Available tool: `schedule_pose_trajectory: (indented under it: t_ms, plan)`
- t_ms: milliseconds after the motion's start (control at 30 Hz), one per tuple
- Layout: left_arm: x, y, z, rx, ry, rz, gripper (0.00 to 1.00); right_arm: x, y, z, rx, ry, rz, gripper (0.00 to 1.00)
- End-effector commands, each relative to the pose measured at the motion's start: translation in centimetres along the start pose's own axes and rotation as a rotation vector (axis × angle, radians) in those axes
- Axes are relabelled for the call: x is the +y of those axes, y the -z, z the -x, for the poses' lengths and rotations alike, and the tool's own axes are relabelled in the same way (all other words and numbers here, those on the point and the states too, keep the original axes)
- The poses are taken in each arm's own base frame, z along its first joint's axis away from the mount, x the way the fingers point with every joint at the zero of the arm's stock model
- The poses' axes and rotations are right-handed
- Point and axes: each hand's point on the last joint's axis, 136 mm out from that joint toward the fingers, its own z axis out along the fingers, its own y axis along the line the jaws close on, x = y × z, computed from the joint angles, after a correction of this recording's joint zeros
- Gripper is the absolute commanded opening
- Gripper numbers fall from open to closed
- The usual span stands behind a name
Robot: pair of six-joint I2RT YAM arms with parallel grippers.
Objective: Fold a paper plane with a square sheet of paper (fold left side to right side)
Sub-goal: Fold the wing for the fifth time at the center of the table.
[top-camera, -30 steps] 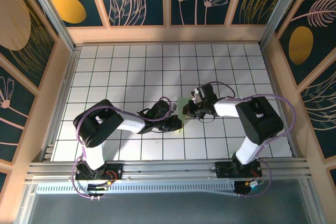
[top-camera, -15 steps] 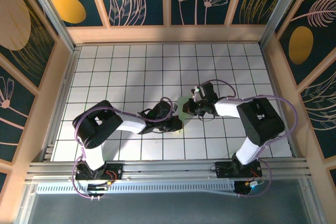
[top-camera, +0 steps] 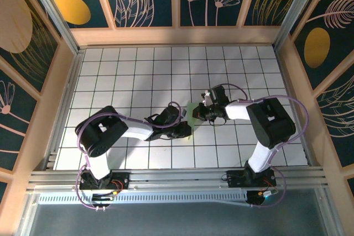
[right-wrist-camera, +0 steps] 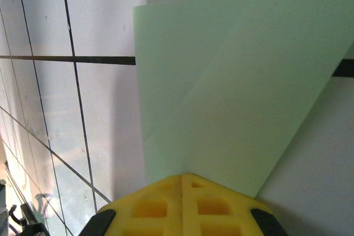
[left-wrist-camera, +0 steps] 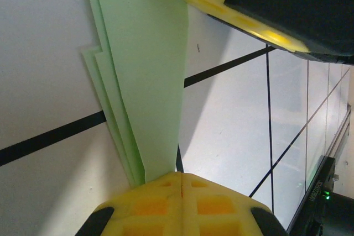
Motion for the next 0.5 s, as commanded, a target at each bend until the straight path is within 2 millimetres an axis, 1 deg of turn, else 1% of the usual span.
schedule_pose_trajectory:
  t_ms: [0,167,300,400,467]
  plan:
    - [-1.0,0.5,1.2,-0.004,-0.002,-0.023,0.0,-4.1,-0.9,-2.3,0.074,-0.076,-0.128,0.0]
    - [-1.3,-0.1,2.0,0.007,-0.025,-0.013,0.0,-4.4,-1.1,-2.6,0.08,-0.078,-0.133,0.0]
    - [-1.5,-0.9,1.9,0.03,-0.03,-0.027,0.0,-4.7,-1.1,-2.6,0.08,-0.079,-0.149,0.0]
    - [-1.2,-1.3,1.8,0.037,-0.027,-0.02,0.0,-4.8,-1.1,-2.6,0.08,-0.079,-0.159,0.0]
    - [-0.6,-1.5,1.7,0.043,-0.023,-0.005,0.0,-4.9,-1.0,-2.6,0.079,-0.079,-0.162,0.0]
